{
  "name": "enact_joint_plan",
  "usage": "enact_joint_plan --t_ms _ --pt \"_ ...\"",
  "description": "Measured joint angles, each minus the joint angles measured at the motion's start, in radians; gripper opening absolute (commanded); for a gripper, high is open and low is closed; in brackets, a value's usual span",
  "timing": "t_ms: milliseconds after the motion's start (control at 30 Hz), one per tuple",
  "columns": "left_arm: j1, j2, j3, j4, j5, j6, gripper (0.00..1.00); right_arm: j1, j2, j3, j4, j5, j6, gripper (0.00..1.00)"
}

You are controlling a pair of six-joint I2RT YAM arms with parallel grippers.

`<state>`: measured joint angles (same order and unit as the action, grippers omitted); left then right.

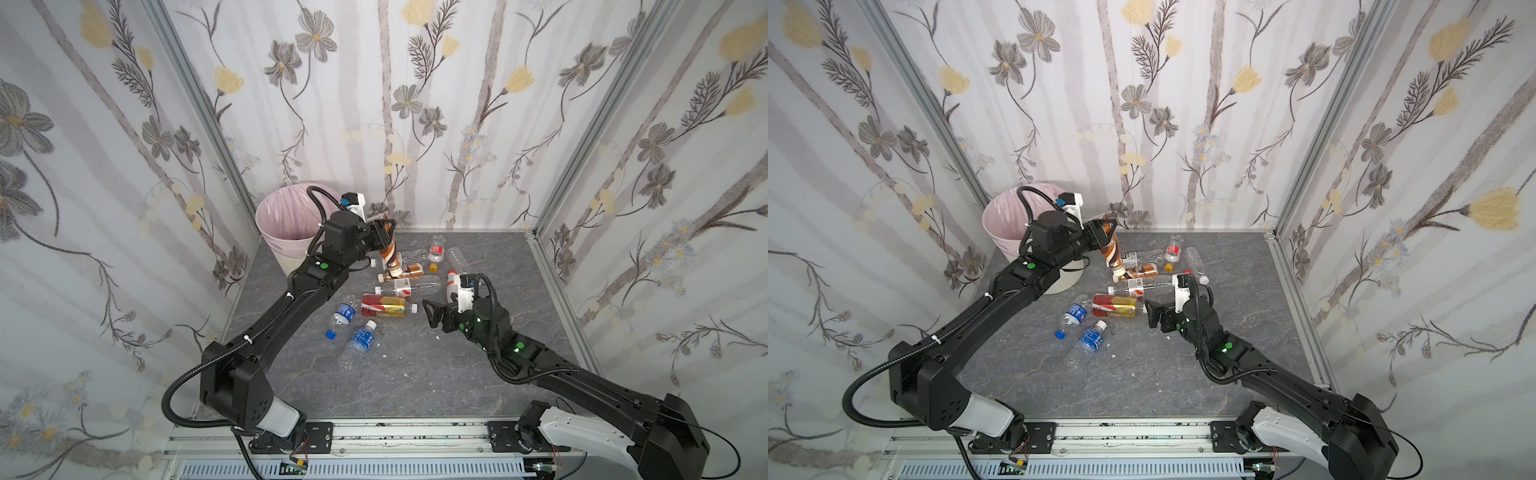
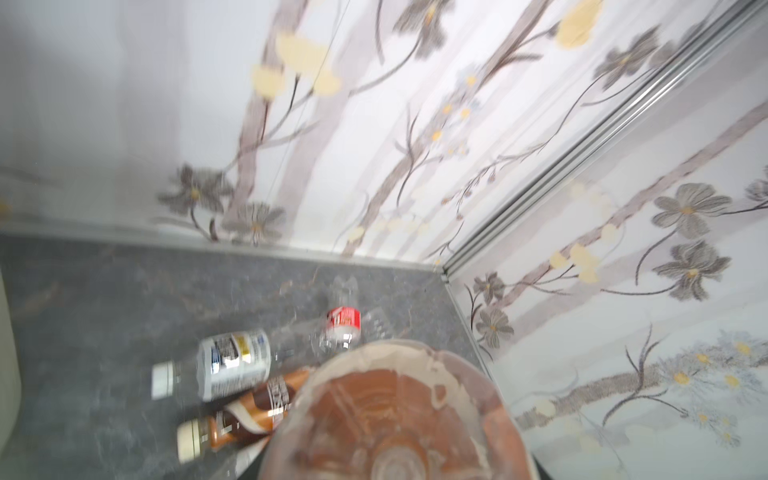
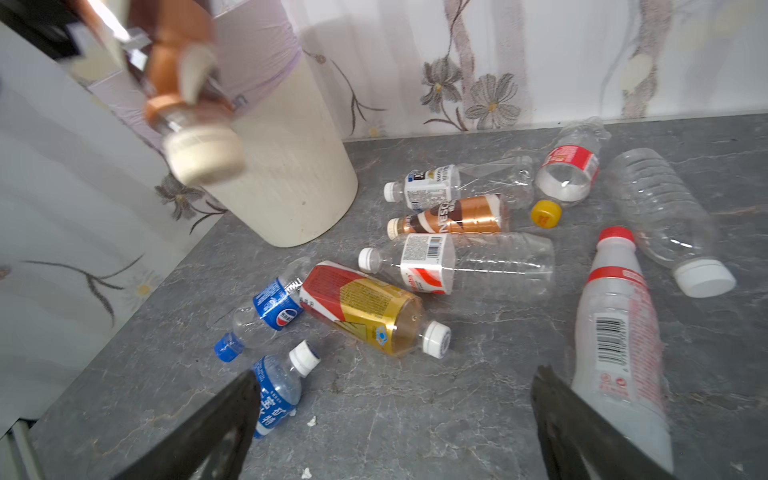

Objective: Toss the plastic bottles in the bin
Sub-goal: 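Carry the Nescafe bottle over the bin with the left gripper while the right opens, then move the right gripper to the red-and-yellow tea bottle while the left lowers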

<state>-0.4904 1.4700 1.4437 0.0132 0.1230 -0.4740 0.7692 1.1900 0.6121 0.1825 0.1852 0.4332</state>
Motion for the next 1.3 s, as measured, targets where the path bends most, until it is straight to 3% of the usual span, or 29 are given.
enact_joint_plan --t_ms 233,367,500,600,700,733,900,1067,1300 --pt "-0.004 -0.119 0.246 0.045 -0.301 0.341 0.51 -0.011 -0.006 -0.029 0.000 -0.004 0.004 1.00" --pt "-0.005 -0.196 0.221 0.208 -0.439 0.548 0.50 -0.014 -0.004 -0.031 0.001 -0.008 0.011 1.00" --pt "0.047 -0.211 0.214 0.360 -0.499 0.686 0.50 -0.018 -0.002 -0.033 0.001 -0.022 0.019 1.00" --pt "0.168 -0.159 0.198 0.442 -0.551 0.679 0.54 -0.019 0.007 -0.032 0.003 -0.023 0.020 1.00" --pt "0.282 -0.052 0.199 0.366 -0.551 0.592 0.94 -0.019 0.015 -0.029 0.001 -0.046 0.023 1.00" --pt "0.308 -0.013 0.201 0.306 -0.536 0.551 1.00 -0.019 0.015 -0.029 0.002 -0.048 0.029 1.00" --pt "0.327 0.024 0.174 0.083 -0.437 0.418 1.00 -0.019 -0.010 -0.051 0.004 -0.050 0.037 1.00" --pt "0.314 -0.060 0.190 0.077 -0.379 0.347 1.00 -0.019 -0.006 -0.060 0.005 -0.053 0.045 1.00" --pt "0.187 -0.179 0.077 0.091 -0.283 0.280 1.00 -0.019 0.071 -0.040 0.009 -0.071 0.054 1.00"
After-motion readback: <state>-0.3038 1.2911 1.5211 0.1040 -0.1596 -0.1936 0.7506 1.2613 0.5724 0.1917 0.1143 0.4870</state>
